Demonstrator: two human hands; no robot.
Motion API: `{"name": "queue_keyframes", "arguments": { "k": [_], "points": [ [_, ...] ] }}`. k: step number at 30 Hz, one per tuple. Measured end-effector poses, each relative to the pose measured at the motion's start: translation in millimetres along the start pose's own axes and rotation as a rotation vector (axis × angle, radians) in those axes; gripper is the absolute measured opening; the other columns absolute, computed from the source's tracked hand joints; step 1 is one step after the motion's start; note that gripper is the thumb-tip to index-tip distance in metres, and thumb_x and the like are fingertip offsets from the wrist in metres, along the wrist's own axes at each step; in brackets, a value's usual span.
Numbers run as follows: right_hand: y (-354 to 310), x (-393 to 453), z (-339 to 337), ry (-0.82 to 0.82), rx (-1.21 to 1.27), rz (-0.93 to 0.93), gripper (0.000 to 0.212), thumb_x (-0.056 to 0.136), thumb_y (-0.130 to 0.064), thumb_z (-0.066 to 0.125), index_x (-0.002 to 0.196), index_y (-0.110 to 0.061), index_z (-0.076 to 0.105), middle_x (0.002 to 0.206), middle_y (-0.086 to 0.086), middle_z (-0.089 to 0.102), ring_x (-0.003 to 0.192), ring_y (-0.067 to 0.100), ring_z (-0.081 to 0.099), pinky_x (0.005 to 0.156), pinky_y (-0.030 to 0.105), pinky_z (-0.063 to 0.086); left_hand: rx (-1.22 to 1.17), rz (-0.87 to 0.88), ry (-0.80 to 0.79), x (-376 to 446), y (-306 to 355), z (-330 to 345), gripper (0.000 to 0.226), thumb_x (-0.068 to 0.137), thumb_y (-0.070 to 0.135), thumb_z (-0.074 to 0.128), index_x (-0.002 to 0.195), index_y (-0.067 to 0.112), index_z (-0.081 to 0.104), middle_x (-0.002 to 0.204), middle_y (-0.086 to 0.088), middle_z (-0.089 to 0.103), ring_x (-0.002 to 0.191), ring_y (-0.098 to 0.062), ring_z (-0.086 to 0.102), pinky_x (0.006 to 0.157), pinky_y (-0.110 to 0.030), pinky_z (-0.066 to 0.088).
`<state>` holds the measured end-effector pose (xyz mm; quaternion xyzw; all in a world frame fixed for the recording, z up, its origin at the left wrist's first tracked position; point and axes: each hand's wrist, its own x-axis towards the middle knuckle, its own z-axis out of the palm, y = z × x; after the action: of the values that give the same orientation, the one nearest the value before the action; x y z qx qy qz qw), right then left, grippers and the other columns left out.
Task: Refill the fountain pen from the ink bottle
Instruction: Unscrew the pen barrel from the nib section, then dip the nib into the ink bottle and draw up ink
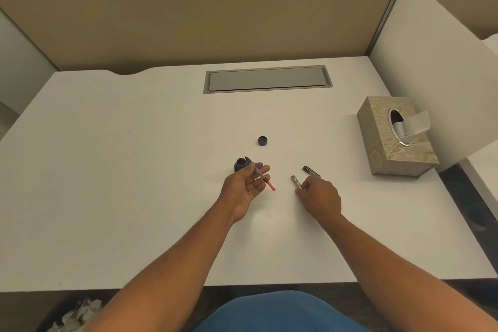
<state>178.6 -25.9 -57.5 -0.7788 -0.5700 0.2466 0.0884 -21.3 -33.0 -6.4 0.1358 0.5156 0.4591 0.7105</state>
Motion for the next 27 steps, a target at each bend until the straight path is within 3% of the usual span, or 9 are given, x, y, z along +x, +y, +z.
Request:
{"name": "queue_keyframes", "arguments": {
  "k": [9,23,27],
  "points": [
    [5.9,1.8,6.0,0.044,0.003,-0.014,0.017,0.087,-0.035,0.060,0.094,-0.022,0.068,0.094,-0.002,0.066,0.085,0.021,0.059,0.068,0.029,0.045,0.035,-0.009,0.030,-5.4,-7.5,-5.6,0.021,0.101,0.025,0.054,0.105,0.012,0.070,0.106,-0.005,0.078,0.099,-0.023,0.071,0.084,-0.030,0.054],
    [2.7,-1.3,5.3,0.030,0.044,0.031,0.021,0.083,-0.040,0.063,0.088,-0.021,0.067,0.085,-0.004,0.064,0.088,0.022,0.060,0.071,0.033,0.051,0.017,-0.007,0.035,-10.5,-11.1,-8.0,0.021,0.100,0.026,0.056,0.104,0.011,0.070,0.105,-0.006,0.079,0.094,-0.021,0.071,0.083,-0.029,0.053],
    [0.1,-6.3,3.4,0.059,0.092,0.000,0.028,0.086,-0.046,0.061,0.099,-0.022,0.066,0.095,-0.005,0.066,0.097,0.023,0.061,0.073,0.032,0.048,0.019,-0.010,0.035,-11.2,-10.9,-7.8,0.021,0.100,0.026,0.056,0.104,0.011,0.071,0.104,-0.005,0.079,0.094,-0.021,0.071,0.086,-0.030,0.053]
  ]
}}
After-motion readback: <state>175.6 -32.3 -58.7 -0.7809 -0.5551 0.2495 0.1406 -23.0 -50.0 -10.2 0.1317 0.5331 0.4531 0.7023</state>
